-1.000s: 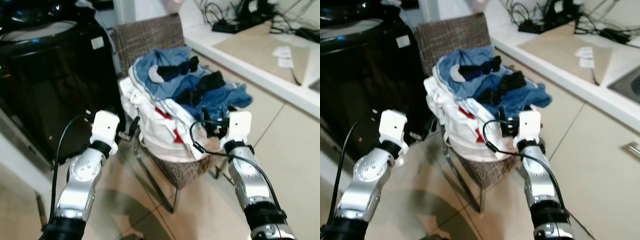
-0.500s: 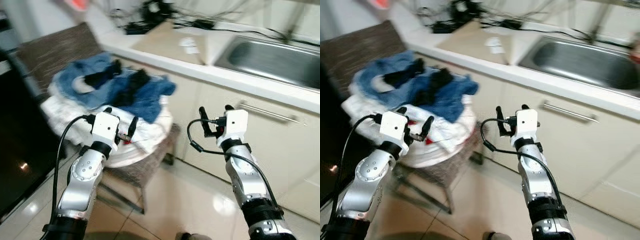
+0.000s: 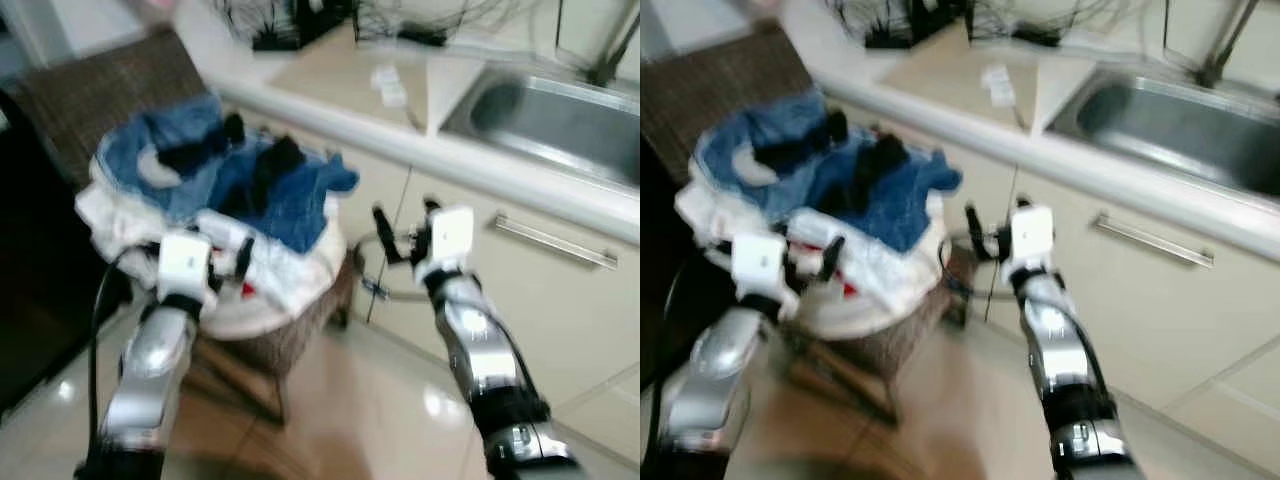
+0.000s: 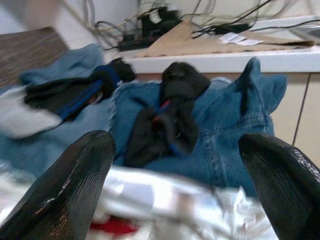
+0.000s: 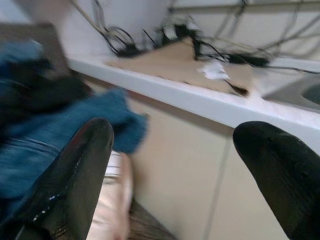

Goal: Clothes washing

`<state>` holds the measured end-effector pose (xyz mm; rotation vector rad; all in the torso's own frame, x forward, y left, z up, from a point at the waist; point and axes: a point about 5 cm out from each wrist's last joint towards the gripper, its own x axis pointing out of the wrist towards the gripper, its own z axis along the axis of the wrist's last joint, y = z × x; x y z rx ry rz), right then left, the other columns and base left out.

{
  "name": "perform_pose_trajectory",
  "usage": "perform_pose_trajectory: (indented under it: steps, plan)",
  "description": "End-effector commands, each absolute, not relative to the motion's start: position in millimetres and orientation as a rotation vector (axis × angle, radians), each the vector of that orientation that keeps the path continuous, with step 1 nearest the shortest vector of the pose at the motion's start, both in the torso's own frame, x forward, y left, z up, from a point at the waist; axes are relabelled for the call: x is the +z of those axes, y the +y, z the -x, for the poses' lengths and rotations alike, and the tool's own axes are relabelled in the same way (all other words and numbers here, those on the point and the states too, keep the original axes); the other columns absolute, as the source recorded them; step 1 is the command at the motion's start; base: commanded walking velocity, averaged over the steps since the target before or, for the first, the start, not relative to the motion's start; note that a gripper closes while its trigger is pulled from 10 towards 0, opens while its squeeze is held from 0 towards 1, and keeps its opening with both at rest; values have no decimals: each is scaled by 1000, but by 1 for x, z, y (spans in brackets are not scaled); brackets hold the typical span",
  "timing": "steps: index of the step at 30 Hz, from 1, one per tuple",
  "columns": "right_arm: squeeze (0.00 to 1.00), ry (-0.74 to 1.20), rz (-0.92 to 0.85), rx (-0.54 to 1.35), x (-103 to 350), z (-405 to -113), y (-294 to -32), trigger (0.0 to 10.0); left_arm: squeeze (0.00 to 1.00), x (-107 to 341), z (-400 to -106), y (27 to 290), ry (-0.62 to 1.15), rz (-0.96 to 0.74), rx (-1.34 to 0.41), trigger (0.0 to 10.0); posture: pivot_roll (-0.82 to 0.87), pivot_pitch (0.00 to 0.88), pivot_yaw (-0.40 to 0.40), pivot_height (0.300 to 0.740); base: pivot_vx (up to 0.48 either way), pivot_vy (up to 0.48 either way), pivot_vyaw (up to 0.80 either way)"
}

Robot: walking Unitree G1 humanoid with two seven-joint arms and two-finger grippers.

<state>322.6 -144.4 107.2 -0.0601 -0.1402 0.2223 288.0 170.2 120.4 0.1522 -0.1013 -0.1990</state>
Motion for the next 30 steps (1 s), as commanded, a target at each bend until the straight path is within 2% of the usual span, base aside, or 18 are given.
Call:
perform_pose_trajectory:
  steps: [1, 7, 13, 17, 20, 21, 22, 23, 30]
  plan:
    - [0, -146, 43, 243, 109, -324, -139, 10000, 0, 119, -288, 181, -82, -208, -154, 10000, -64, 0, -4, 740, 0, 0, 0]
    - [0, -135, 62, 250, 106, -324, -138, 10000, 0, 118, -292, 185, -63, -207, -133, 10000, -64, 0, -4, 740, 0, 0, -446]
    - [0, -150, 55, 237, 108, -324, -140, 10000, 0, 121, -299, 178, -74, -231, -169, 10000, -83, 0, 7, 740, 0, 0, 0]
    - [0, -168, 47, 226, 112, -324, -140, 10000, 0, 132, -320, 169, -65, -245, -251, 10000, -98, 0, 14, 740, 0, 0, 0]
    - [0, -192, 45, 246, 114, -315, -141, 10000, 0, 147, -352, 157, -51, -271, -323, 10000, -146, 0, 41, 740, 0, 0, 0]
    - [0, -192, 45, 246, 114, -315, -141, 10000, 0, 147, -352, 157, -51, -271, -323, 10000, -146, 0, 41, 740, 0, 0, 0]
    - [0, -191, 65, 292, 111, -303, -141, 10000, 0, 159, -374, 146, -24, -337, -352, 10000, -211, 0, 74, 740, 0, 0, 0]
    - [0, -185, 70, 306, 108, -298, -142, 10000, 0, 163, -382, 144, -9, -372, -342, 10000, -222, 0, 79, 740, 0, 0, 0]
    - [0, -144, 75, 331, 102, -269, -150, 10000, 0, 175, -402, 135, 59, -459, -325, 10000, -384, 0, 159, 740, 0, 0, 0]
